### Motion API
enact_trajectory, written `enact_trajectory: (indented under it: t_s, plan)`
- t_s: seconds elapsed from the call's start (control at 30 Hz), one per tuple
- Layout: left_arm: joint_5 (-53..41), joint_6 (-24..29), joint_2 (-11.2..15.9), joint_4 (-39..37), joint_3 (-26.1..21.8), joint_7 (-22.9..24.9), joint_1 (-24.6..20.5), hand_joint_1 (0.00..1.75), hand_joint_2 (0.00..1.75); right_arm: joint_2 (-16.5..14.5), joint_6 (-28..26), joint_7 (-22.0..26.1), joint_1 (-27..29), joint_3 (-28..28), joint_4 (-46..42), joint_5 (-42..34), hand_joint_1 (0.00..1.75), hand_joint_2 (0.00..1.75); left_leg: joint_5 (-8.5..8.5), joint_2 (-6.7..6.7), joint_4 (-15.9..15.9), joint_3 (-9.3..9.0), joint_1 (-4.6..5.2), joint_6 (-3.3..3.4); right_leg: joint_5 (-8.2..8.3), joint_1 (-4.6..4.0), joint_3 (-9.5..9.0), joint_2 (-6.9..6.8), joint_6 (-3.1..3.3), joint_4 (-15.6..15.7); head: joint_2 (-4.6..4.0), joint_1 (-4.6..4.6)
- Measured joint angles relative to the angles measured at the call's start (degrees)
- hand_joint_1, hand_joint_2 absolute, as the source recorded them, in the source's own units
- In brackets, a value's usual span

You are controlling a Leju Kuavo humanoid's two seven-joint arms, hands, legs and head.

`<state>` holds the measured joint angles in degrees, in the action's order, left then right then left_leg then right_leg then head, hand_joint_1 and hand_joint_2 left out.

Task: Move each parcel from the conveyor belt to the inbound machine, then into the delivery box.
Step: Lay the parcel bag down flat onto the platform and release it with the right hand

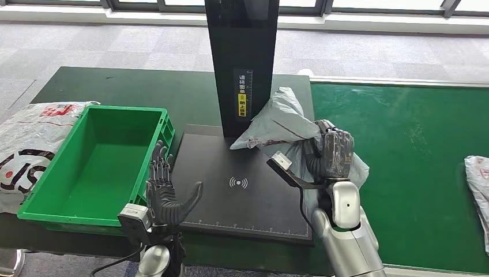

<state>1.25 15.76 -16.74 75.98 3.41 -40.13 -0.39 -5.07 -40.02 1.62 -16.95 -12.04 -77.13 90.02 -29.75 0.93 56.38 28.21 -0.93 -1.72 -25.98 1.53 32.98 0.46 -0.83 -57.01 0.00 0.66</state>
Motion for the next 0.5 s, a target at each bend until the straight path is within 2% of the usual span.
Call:
enact_trajectory:
  t_s: [0.4, 0.5]
  plan:
    - [-0.01, 0.00, 0.00, -0.11, 0.00, 0.00, -0.01, 0.00, 1.75, -0.13, 0.00, 0.02, 0.02, -0.51, 0.00, 0.02, 1.75, 1.75, 0.00, 0.00, 0.00, 0.00, 0.01, 0.00, 0.00, 0.01, 0.00, 0.00, 0.00, 0.01, 0.00, 0.00]
    - [-0.02, 0.05, 0.00, -0.25, 0.00, 0.00, -0.02, 0.00, 1.75, -0.64, 0.00, 1.60, -0.06, -1.44, 0.12, -0.83, 1.75, 1.75, 0.00, -0.01, 0.00, 0.00, 0.00, 0.00, 0.00, 0.00, 0.01, 0.00, 0.00, 0.00, 0.00, 0.00]
